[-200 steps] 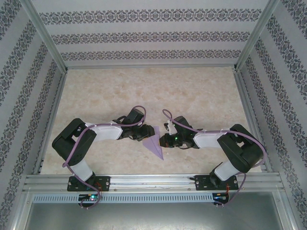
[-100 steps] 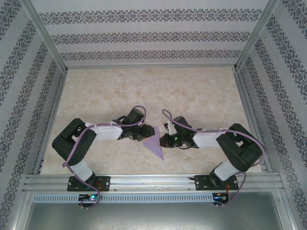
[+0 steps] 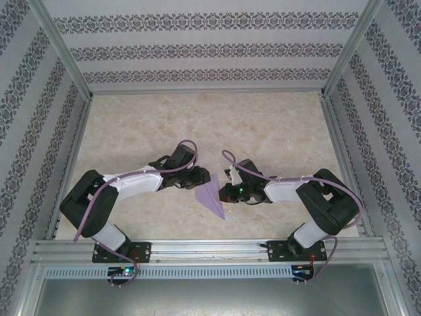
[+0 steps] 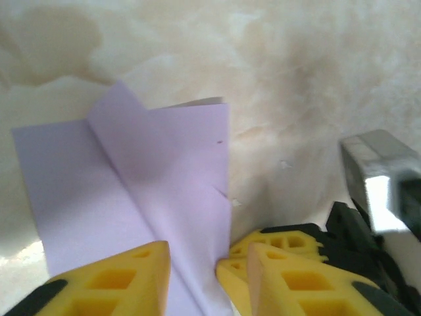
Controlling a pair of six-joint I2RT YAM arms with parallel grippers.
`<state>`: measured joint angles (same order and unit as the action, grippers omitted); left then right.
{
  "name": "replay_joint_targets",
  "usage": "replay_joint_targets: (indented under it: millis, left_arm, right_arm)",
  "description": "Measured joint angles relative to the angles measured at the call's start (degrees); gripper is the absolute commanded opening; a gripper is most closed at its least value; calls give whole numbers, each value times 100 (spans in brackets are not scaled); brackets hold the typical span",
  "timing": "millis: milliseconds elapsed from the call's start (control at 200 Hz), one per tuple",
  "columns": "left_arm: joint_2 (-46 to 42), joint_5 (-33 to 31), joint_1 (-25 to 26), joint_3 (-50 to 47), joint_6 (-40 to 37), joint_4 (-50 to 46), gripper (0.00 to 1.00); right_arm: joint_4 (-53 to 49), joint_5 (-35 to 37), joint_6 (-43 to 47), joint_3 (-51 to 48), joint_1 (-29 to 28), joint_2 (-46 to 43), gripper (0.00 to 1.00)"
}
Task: Fold a paper plane with a square sheet of paper (fold left side to right side)
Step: Perform the fourth fold on the wing at the bottom-center of the table.
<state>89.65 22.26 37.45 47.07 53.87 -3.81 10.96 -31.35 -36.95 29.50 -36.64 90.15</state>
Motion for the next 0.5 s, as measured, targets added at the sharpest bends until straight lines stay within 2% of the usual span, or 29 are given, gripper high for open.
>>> replay_joint_targets:
  millis: [90, 185, 365, 500]
  left_arm:
    - [2, 142, 0, 11, -59, 66, 15]
    - [164, 378, 2, 11, -68, 256, 11]
    - [769, 772, 11, 13, -68, 664, 9]
    - [1027, 822, 11, 37, -76, 699, 8]
  right_arm:
    - [-17, 37, 0, 9, -26, 0, 0]
    - [-90, 61, 0, 44, -26, 0, 0]
    - [-155, 83, 0, 83, -37, 15, 0]
    - [-262, 116, 2, 144, -63, 26, 0]
